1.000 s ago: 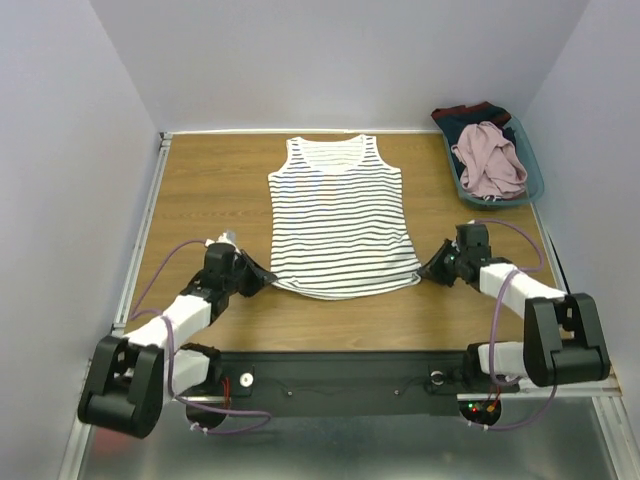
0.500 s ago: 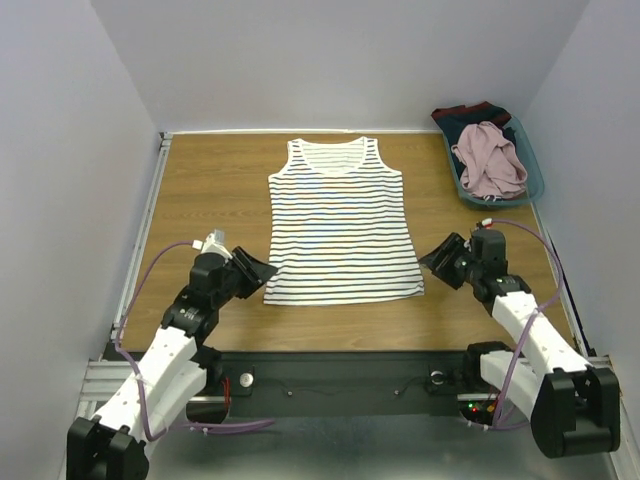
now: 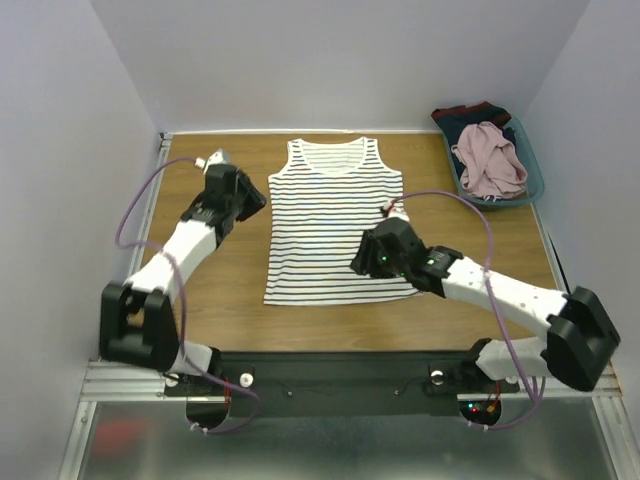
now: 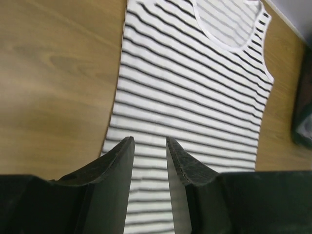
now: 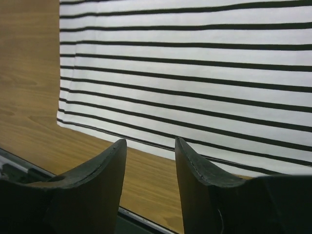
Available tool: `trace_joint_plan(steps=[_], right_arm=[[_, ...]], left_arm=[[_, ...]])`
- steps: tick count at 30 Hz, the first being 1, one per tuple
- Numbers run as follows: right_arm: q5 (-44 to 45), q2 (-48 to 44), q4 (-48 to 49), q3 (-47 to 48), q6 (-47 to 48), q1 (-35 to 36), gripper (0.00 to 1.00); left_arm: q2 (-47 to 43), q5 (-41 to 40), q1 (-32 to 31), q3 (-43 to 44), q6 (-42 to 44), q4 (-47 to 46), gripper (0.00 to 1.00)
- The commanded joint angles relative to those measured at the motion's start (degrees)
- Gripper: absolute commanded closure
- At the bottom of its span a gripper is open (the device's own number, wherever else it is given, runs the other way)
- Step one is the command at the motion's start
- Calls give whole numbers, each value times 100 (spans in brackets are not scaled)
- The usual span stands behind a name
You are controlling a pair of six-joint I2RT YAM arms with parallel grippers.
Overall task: Fold and stack the tank tops
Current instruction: Flatten the tank top out
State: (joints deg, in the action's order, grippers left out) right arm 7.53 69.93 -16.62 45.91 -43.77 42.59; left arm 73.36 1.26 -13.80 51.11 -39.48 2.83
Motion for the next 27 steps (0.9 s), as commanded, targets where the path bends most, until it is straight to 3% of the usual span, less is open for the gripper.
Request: trace_joint_plan(steps=[1,3,10,18,22,25,27], right_arm=[[1048,941,255,655,-132,679,50],[1119,1616,343,1129,-141,1021,51],[1541,3269,344,2738,105,1963,52],[1787,4405,221,3749,263,2561,59],[2006,4670,107,4039,334,2754,59],[2235,4810,-16,4259,413,2921,59],[2375,4863,-60,4374,430,3027,59]], left_arm=[[1418,76,176,1487,1003,-160,57],[2564,-20,325,2171,1048,67,57],[4385,339,510,3747,1574,306,47],[5144,516,572,4381,1813,191,46],[5355,419,572,4478,1822,262,51],[5416,384,580,4451,1804,253,66],[5425,367,580,4425,1786,244,70]])
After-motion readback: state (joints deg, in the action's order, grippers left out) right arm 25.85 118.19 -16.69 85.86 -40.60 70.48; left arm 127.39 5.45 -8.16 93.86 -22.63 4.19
